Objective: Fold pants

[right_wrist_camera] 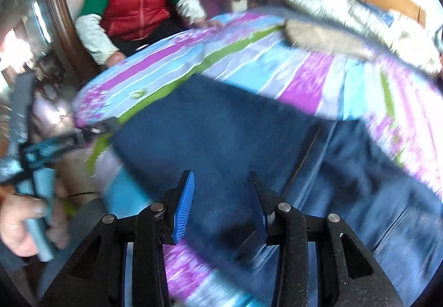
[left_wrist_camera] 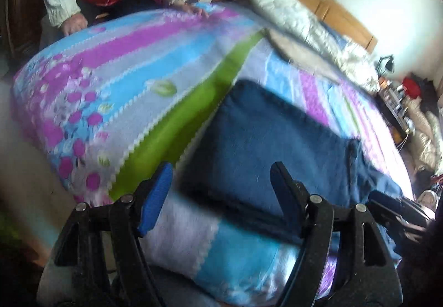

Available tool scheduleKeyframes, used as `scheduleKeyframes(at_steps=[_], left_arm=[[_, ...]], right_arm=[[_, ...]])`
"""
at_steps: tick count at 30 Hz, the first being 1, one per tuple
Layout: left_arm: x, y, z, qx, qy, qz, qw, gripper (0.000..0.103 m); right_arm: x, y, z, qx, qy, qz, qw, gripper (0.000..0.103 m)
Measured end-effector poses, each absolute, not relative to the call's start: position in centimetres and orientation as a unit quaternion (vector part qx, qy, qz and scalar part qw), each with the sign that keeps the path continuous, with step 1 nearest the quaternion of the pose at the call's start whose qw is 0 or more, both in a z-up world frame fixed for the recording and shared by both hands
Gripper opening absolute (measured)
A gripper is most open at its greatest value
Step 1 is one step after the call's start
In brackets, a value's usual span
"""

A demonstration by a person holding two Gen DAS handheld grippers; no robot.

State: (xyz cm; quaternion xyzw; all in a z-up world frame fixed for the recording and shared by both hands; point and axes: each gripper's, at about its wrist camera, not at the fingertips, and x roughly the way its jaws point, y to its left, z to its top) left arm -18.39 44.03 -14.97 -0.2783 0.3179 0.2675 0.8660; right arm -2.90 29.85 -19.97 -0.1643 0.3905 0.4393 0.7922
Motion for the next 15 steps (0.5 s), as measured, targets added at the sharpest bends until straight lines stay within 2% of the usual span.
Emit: scheduleKeyframes(at_steps=[2,5,9,13,15], left_arm=[[-17.8,45.5,-15.1,-0.29,0.312,0.288,0.858,0.074],[-17.1,47.7,-15.2,-0.314,0.315,0.322,0.836,0.072],[-12.8,45.6,-12.6,-0.252,0.312,0.302,0.865,0.072],[-5.5,38.0,-9.5,-0.176,0.309,0.193,0.914,0.074],[-1.6,31.3,-8.7,-0.137,0.321,0.091,0.933,0.074]], right_arm=[[-1.7,31.2,-21.2,-0.181,0.419,0.428,0.78,0.056],[0.3,30.8,-22.4,-0.136,0.478,0.425,0.757,0.056],[2.5,24.8,-19.7,-0.071,0.445,0.387,0.805,0.056],[5.3,15.7,-17.9,-0.032,0.423,0.297,0.856,0.058],[6.4,11.2,-18.0,-0.01,0.424,0.254,0.869,0.058]])
